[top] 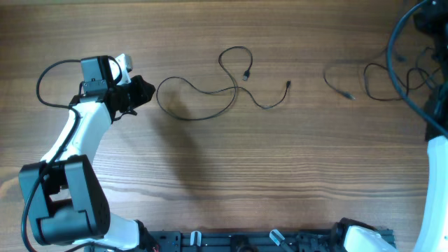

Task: Untangle cables
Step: 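Swing the right gripper far right, dragging the cable out of the pile, then lower the right gripper and lay the cable on the right table area, then release the cable and move the right gripper left toward center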

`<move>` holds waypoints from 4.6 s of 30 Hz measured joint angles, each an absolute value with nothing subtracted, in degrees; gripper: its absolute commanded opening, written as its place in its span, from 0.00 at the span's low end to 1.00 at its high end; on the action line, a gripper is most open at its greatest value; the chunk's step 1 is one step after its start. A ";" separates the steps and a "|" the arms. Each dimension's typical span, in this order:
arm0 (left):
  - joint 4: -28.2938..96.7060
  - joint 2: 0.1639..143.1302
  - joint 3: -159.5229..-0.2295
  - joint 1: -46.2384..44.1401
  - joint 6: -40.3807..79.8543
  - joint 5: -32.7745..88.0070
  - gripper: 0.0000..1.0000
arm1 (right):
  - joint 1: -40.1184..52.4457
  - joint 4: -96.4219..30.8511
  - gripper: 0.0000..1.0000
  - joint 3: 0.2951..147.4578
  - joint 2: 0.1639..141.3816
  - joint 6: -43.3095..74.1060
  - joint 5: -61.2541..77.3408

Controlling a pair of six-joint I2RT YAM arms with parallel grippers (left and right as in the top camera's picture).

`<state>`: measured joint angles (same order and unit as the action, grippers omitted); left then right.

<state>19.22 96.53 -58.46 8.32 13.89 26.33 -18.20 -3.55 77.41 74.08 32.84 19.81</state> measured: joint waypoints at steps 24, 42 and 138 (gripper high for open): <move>19.22 96.53 -58.46 8.32 13.89 26.35 0.17 | -21.58 -27.03 0.04 77.38 96.60 36.47 11.44; 19.20 96.53 -58.46 8.32 13.91 26.35 0.20 | -21.58 -36.67 1.00 76.90 103.20 27.70 -2.79; 19.22 96.53 -58.46 8.32 14.09 26.35 0.25 | -7.44 -38.06 1.00 63.02 104.05 28.60 2.20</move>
